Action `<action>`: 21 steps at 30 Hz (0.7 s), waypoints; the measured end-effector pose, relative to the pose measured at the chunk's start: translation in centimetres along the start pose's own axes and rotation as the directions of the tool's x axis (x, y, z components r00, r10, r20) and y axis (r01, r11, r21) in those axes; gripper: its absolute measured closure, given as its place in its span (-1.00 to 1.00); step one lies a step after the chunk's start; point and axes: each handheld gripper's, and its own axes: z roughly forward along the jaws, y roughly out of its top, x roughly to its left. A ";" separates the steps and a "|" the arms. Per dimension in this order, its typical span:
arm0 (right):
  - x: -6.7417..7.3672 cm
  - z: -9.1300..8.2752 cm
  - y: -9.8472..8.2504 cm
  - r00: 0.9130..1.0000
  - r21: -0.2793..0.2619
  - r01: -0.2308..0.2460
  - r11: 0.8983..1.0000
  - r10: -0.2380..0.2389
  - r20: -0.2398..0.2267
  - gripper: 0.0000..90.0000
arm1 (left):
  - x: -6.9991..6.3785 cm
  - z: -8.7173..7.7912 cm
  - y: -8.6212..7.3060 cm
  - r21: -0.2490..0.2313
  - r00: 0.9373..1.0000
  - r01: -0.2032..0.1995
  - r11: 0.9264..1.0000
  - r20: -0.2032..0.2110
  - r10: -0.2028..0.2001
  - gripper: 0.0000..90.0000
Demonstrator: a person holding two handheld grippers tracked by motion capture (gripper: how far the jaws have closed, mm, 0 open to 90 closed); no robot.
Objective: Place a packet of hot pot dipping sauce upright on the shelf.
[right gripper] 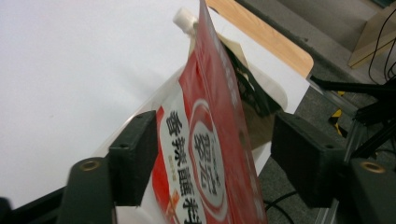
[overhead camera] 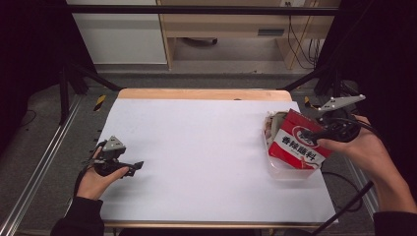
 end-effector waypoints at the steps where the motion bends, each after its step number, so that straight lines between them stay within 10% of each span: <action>1: 0.1 0.1 0.3 1.000 0.000 0.007 1.000 -0.007 0.002 -0.36 | 0.0 0.0 0.0 0.000 1.000 0.000 1.000 0.000 0.000 -0.78; 21: 3.6 0.1 6.0 1.000 -0.130 0.003 0.992 0.000 0.029 -0.70 | 0.1 -0.1 -0.1 -0.002 1.000 0.007 1.000 -0.001 -0.007 -0.79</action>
